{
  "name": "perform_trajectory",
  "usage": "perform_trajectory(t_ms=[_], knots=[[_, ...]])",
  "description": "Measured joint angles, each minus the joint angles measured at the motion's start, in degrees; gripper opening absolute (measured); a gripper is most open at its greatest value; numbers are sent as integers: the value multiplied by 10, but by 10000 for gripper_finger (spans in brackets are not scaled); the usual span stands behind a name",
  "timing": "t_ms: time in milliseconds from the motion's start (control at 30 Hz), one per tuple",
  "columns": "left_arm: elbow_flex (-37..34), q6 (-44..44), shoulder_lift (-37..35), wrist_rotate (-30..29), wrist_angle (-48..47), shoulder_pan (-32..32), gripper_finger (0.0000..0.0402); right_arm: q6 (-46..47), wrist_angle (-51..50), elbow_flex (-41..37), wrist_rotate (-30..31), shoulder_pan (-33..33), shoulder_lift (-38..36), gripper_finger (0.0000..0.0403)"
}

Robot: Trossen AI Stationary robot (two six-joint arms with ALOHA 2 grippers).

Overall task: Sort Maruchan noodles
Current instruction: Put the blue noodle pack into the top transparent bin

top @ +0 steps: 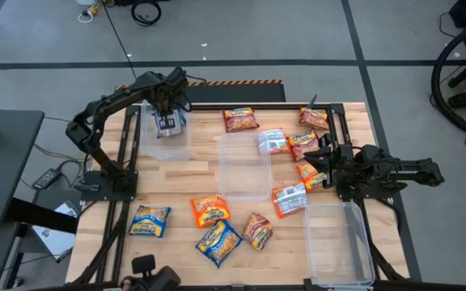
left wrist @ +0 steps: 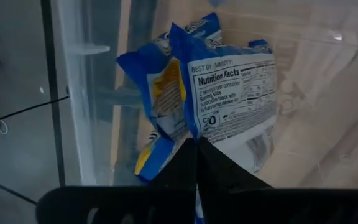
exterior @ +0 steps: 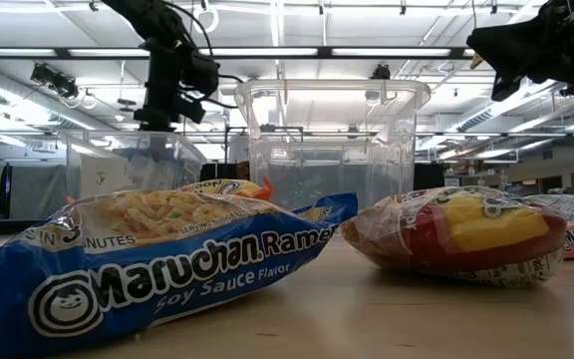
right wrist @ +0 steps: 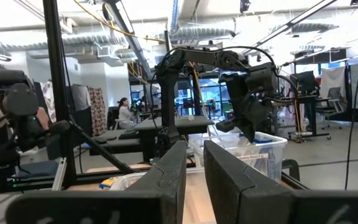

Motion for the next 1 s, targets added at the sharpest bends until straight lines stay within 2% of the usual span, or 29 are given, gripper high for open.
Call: perform_trajectory(t_ms=[533,733,833,1000], knots=[[0,-16,0,4,-11,3,45,-1,0,0,0,0,0,64],[43,-70,-6,9,-81,-7,48,-1,0,0,0,0,0,64],[85,-139,-20,70,-130,-18,48,-1,0,0,0,0,0,64],[105,-273,-71,286,-188,-59,48,-5,0,0,0,0,0,64]])
